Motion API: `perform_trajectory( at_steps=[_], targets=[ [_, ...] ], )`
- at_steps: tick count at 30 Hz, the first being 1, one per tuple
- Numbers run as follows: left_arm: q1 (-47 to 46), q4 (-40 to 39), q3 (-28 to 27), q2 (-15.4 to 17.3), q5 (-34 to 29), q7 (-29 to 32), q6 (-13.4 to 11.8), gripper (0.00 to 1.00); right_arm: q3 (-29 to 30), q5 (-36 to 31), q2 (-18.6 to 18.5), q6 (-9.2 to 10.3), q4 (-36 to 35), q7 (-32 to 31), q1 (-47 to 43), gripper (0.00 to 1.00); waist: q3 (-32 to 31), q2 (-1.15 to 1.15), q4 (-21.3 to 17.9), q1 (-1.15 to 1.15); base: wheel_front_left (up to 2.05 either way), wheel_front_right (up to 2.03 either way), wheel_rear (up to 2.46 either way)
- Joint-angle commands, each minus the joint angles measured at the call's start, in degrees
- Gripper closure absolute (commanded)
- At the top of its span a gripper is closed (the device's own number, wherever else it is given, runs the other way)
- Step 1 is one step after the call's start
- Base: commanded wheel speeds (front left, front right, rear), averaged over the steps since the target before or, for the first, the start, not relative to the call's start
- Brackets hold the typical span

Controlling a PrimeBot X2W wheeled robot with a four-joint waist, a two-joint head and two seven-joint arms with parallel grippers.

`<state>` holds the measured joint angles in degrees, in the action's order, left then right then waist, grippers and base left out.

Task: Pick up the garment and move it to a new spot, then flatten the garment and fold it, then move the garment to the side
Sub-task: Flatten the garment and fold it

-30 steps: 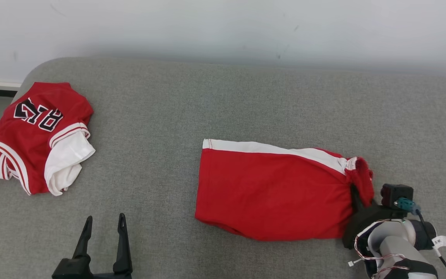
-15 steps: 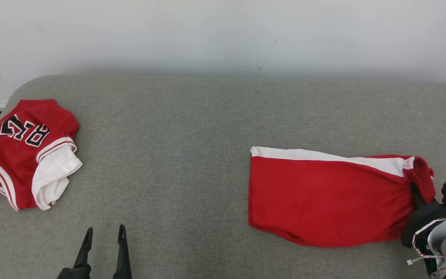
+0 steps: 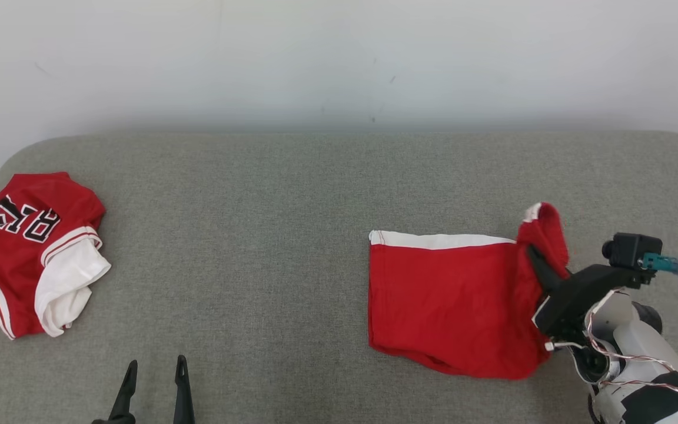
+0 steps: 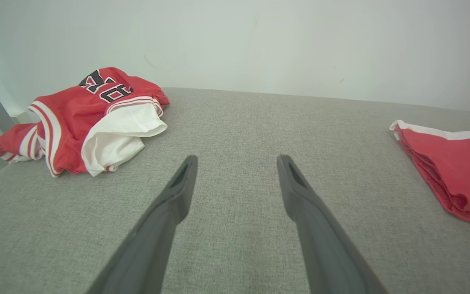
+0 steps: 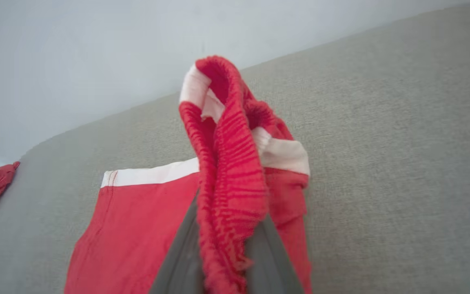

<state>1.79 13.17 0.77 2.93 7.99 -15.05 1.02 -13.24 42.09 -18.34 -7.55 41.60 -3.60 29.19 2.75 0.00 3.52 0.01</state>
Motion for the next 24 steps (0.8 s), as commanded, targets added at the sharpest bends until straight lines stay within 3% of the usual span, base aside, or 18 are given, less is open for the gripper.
perform_trajectory(
  at_steps=[1, 7, 11, 24],
  targets=[
    [0.3, 0.1, -0.1, -0.1, -0.4, -0.2, 0.0, 0.00, -0.3, 1.7, -0.1, 0.14, -1.7, -1.1, -0.8, 1.00, 0.0, 0.00, 0.1, -0.01, 0.00, 0.00, 0.00],
    [-0.6, 0.3, 0.8, -0.1, 0.2, -0.2, -0.2, 0.00, -1.5, 9.3, 1.8, 0.14, -10.2, -8.0, -2.4, 1.00, 0.5, 0.00, 1.4, -0.01, 0.00, 0.00, 0.00],
    [-1.1, 0.6, 1.7, -0.1, 0.6, -0.2, -0.3, 0.00, -2.5, 7.8, 3.3, 0.14, -11.0, -9.4, -1.5, 1.00, 0.8, 0.00, 2.6, -0.01, 0.00, 0.00, 0.00],
    [-2.8, 1.5, 5.0, -0.1, 2.3, -0.2, -1.3, 0.00, -3.9, -4.0, 9.5, 0.14, 0.6, -7.5, 3.4, 1.00, 1.7, 0.00, 5.9, -0.01, 0.00, 0.00, 0.00]
  ],
)
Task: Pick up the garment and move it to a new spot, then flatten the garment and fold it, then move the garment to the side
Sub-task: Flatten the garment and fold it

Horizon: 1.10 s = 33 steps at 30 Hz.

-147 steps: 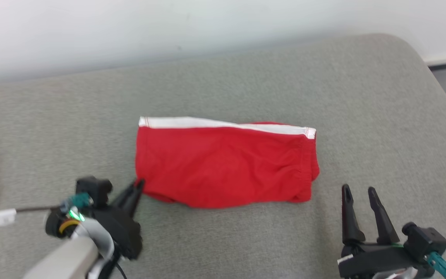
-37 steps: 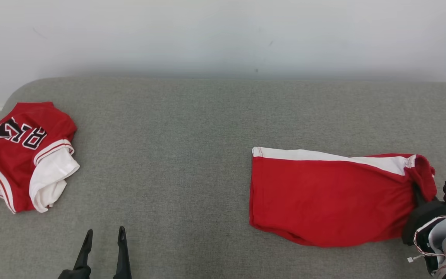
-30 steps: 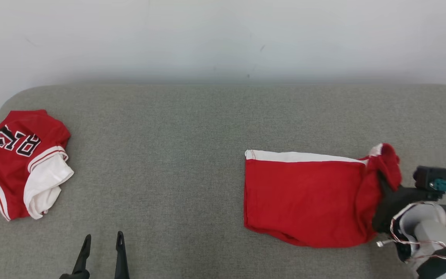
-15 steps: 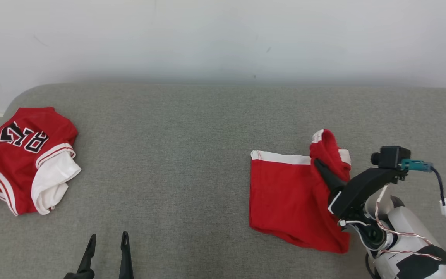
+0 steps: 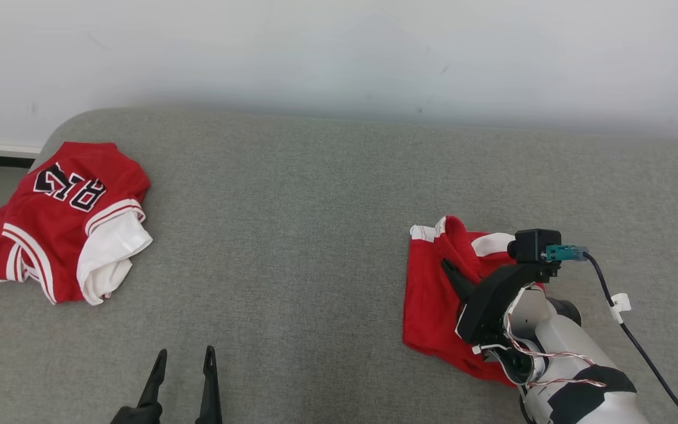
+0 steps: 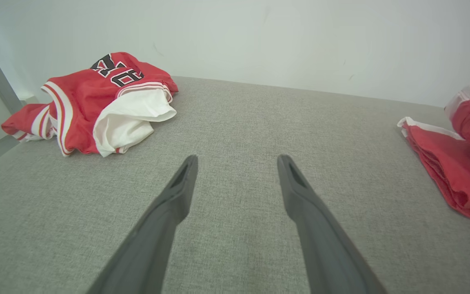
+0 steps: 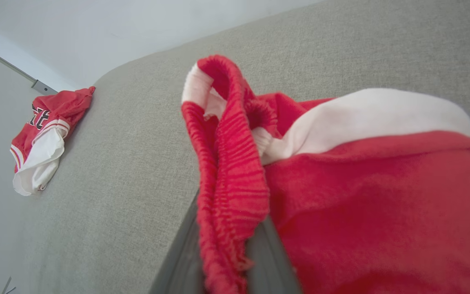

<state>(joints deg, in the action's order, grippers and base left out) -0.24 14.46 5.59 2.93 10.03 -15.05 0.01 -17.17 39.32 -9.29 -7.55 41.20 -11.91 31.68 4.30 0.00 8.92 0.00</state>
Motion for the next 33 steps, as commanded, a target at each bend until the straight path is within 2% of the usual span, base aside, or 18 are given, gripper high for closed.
perform_trajectory(
  at_steps=[1, 5, 6, 7, 8, 15, 23, 28, 33],
  targets=[
    [-0.8, 0.2, 0.3, -0.1, 0.4, -0.2, -0.4, 0.00, 0.1, -2.0, 0.7, 0.14, 2.0, 1.2, 1.2, 1.00, 0.2, 0.00, 0.6, 0.00, 0.00, 0.00, 0.00],
    [-1.0, 0.2, 0.5, -0.1, 0.6, -0.2, -0.5, 0.00, 0.5, -4.0, 1.4, 0.14, 4.7, 3.3, 2.2, 1.00, 0.3, 0.00, 0.9, 0.00, 0.00, 0.00, 0.00],
    [-0.9, 0.2, 0.4, -0.1, 0.6, -0.2, -0.5, 0.00, 0.6, -4.4, 1.7, 0.14, 5.5, 3.8, 2.5, 0.92, 0.2, 0.00, 0.9, 0.00, 0.00, 0.00, 0.00],
    [-0.8, 0.2, 0.4, -0.1, 0.6, -0.2, -0.5, 0.00, 0.6, -4.9, 1.9, 0.14, 6.1, 4.4, 2.7, 0.75, 0.2, 0.00, 0.9, 0.00, 0.00, 0.00, 0.00],
    [-0.7, 0.3, 0.4, -0.1, 0.6, -0.2, -0.6, 0.00, 0.4, -5.6, 2.0, 0.14, 6.7, 5.1, 3.1, 0.00, 0.2, 0.00, 0.8, 0.00, 0.00, 0.00, 0.00],
    [0.3, 0.1, -0.9, -0.1, -0.2, -0.2, -0.3, 0.00, -1.2, -5.5, 0.3, 0.14, 4.4, 12.4, 3.6, 0.00, -0.8, 0.00, -0.4, 0.00, 0.00, 0.00, 0.00],
    [1.6, -1.1, -2.9, -0.1, -1.3, -0.2, -0.2, 0.00, 0.2, -6.5, -5.7, 0.14, -2.4, 24.3, 0.8, 0.00, -1.1, 0.00, -3.2, 0.00, 0.00, 0.00, 0.00],
    [2.0, -1.9, -3.9, -0.1, -2.2, -0.2, 0.0, 0.00, 4.4, -10.0, -7.5, 0.14, -7.1, 27.0, -3.7, 0.00, -0.8, 0.00, -5.0, 0.00, 0.00, 0.00, 0.00],
    [1.8, -2.7, -4.6, -0.1, -3.0, -0.2, -0.2, 0.00, 12.2, -15.7, -5.0, 0.14, -16.4, 27.0, -11.6, 0.00, -0.7, 0.00, -6.4, 0.00, 0.00, 0.00, 0.00]
  ],
)
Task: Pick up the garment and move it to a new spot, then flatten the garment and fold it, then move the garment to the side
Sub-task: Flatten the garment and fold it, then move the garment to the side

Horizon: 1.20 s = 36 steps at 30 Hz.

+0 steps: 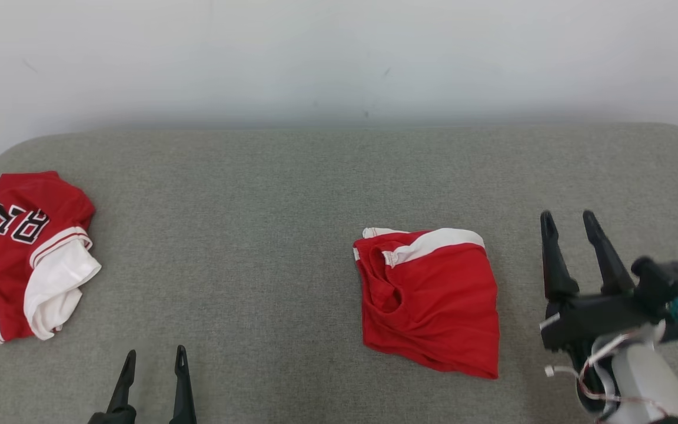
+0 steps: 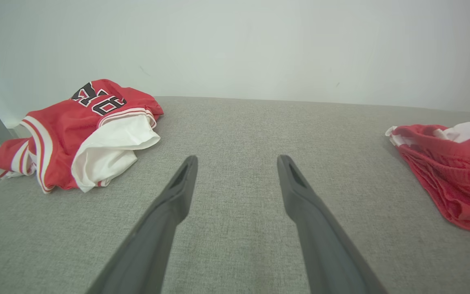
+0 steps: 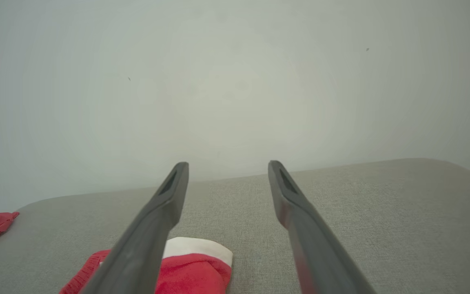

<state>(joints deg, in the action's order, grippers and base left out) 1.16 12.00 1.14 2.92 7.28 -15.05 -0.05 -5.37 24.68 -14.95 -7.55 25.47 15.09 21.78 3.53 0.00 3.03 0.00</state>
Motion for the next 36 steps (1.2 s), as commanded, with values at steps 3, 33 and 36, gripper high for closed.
perform_trajectory(
  at_steps=[3, 33, 36],
  targets=[
    [0.6, -0.7, -0.3, 0.0, -0.8, -0.2, -0.1, 0.00, 3.9, -5.2, 2.7, 0.14, -6.1, 0.1, -6.7, 0.00, -0.2, 0.00, -1.1, 0.00, 0.00, 0.00, 0.00],
    [3.4, -0.9, 0.1, -0.1, -3.1, -0.2, 0.5, 0.00, 7.2, -13.2, 12.1, 0.14, -15.8, 0.0, -26.1, 0.00, -3.1, 0.00, -0.2, 0.00, 0.00, 0.00, 0.00],
    [3.4, -1.2, -0.1, -0.1, -3.8, -0.2, 0.4, 0.00, 7.1, -14.2, 12.1, 0.14, -15.7, 0.1, -26.0, 0.00, -3.1, 0.00, -0.1, 0.00, 0.00, 0.00, 0.00]
  ],
)
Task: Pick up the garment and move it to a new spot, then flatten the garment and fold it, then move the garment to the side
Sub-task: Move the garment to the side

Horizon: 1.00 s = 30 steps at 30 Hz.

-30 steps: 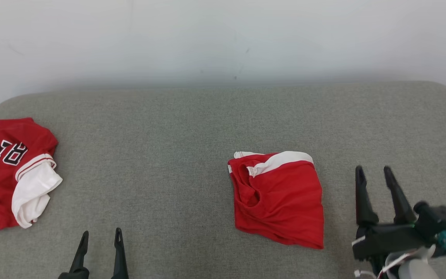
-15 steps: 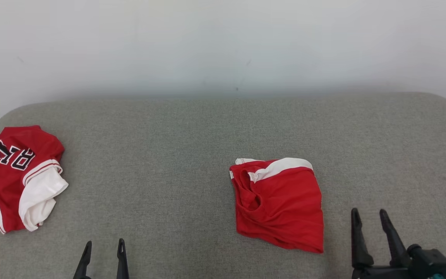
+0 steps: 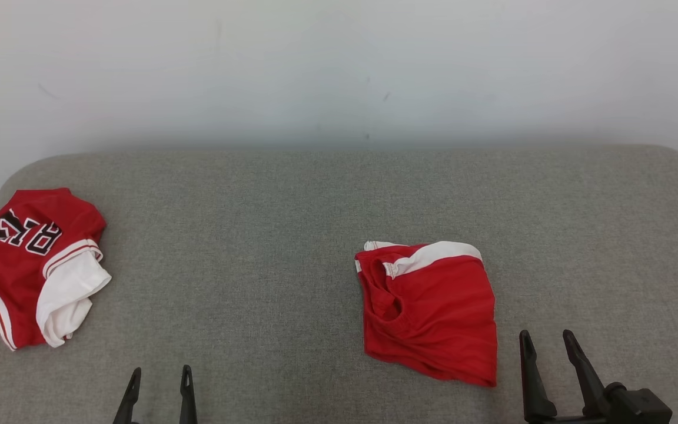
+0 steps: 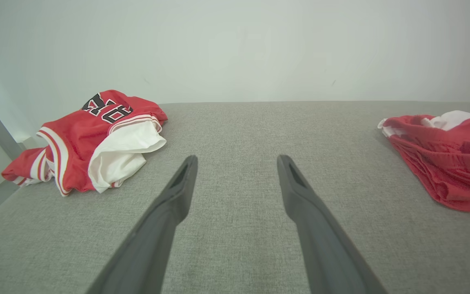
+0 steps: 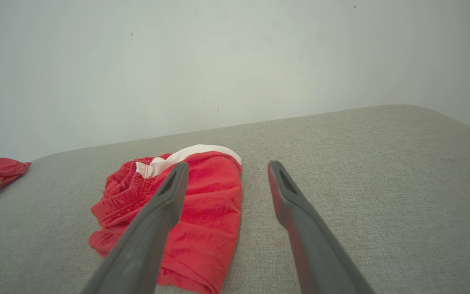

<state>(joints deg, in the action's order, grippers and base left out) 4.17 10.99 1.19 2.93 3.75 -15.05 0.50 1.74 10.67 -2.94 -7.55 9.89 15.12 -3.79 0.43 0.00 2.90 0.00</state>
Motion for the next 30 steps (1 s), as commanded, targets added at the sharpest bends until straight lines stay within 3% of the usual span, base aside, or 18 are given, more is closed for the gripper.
perform_trajectory(
  at_steps=[1, 30],
  targets=[
    [0.4, -0.2, -0.2, -0.1, -0.4, -0.2, -0.3, 0.00, -0.1, -0.2, 0.1, 0.14, -0.2, 0.0, -0.4, 0.00, 0.0, 0.00, 0.0, 0.00, 0.00, 0.00, 0.00],
    [1.0, 0.4, -0.7, -0.1, -1.7, -0.2, -0.9, 0.00, 0.3, -1.6, 0.1, 0.14, 1.0, 0.0, -0.7, 0.00, -0.2, 0.00, 0.2, 0.00, 0.00, 0.00, 0.00]
  ],
)
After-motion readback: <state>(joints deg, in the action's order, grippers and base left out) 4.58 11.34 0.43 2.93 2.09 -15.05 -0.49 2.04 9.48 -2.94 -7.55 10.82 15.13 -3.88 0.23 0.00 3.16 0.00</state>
